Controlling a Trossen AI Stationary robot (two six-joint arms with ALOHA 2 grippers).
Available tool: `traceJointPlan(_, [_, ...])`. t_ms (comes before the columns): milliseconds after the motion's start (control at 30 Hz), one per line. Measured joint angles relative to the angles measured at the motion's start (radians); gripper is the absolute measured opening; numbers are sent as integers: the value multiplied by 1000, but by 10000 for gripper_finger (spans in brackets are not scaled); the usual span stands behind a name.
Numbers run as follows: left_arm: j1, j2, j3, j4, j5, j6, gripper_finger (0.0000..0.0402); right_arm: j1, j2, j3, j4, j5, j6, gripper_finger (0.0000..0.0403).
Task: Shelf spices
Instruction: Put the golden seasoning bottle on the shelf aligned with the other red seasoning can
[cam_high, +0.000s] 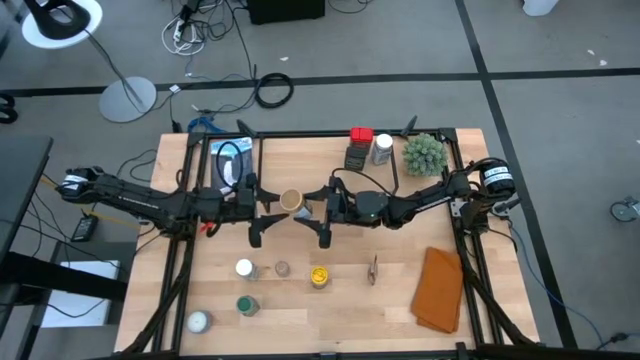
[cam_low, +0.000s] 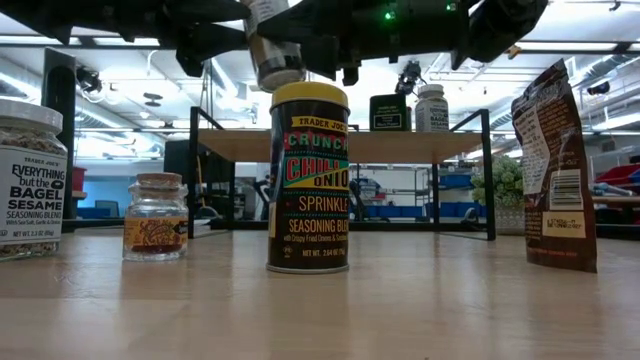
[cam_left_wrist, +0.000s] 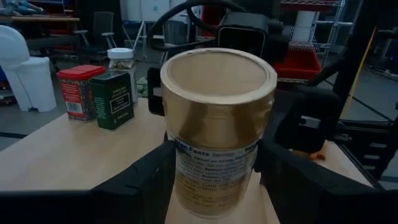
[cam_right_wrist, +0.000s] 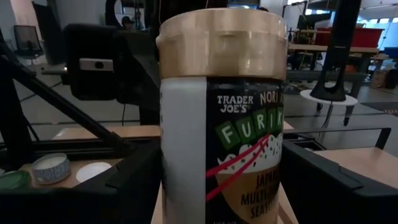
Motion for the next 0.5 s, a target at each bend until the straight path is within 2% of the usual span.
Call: traceJointPlan(500, [4, -1, 0, 32, 3, -1, 229, -4, 0, 0, -45, -4, 11, 286])
